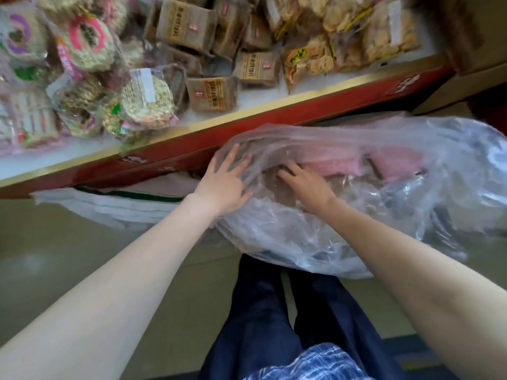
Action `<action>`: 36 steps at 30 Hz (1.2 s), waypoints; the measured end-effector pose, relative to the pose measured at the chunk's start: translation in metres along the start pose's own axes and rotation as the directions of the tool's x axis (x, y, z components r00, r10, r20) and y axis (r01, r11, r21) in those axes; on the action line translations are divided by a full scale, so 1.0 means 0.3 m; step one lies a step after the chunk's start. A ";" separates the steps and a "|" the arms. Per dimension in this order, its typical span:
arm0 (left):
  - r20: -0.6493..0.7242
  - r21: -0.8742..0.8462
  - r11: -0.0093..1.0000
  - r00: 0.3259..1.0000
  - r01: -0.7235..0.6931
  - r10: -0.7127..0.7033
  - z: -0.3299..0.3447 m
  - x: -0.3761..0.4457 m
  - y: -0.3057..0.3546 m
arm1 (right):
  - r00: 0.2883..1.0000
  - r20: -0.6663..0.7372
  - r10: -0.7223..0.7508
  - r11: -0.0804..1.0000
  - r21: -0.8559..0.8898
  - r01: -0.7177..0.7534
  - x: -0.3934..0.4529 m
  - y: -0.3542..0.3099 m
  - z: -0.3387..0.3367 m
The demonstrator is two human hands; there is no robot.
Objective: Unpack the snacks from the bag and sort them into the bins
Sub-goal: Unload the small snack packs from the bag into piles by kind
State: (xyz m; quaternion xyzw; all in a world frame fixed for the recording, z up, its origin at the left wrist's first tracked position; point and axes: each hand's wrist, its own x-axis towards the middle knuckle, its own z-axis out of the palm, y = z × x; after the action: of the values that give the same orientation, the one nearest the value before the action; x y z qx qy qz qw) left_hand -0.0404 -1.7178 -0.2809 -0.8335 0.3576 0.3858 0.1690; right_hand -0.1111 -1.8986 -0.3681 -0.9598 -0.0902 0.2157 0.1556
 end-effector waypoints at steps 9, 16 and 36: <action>-0.048 -0.093 0.996 0.999 -0.002 -0.003 0.012 -0.011 0.026 | 0.992 0.046 0.118 0.969 0.215 -0.125 -0.046 0.012 -0.009; -0.064 -0.133 0.991 0.998 0.016 -0.024 0.078 -0.050 -0.027 | 0.972 0.101 0.213 0.945 0.231 -0.232 0.028 -0.054 0.032; -0.412 -0.907 0.268 0.816 -0.325 -0.406 -0.134 -0.230 -0.128 | 0.968 -0.189 0.167 0.759 0.651 -0.004 -0.028 -0.274 -0.654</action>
State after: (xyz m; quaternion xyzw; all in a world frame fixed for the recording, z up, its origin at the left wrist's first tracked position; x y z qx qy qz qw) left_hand -0.0223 -1.6817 -0.2021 -0.8426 0.0585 0.2437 -0.4767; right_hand -0.0407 -1.8747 -0.1686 -0.8691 0.0526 0.1251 0.4757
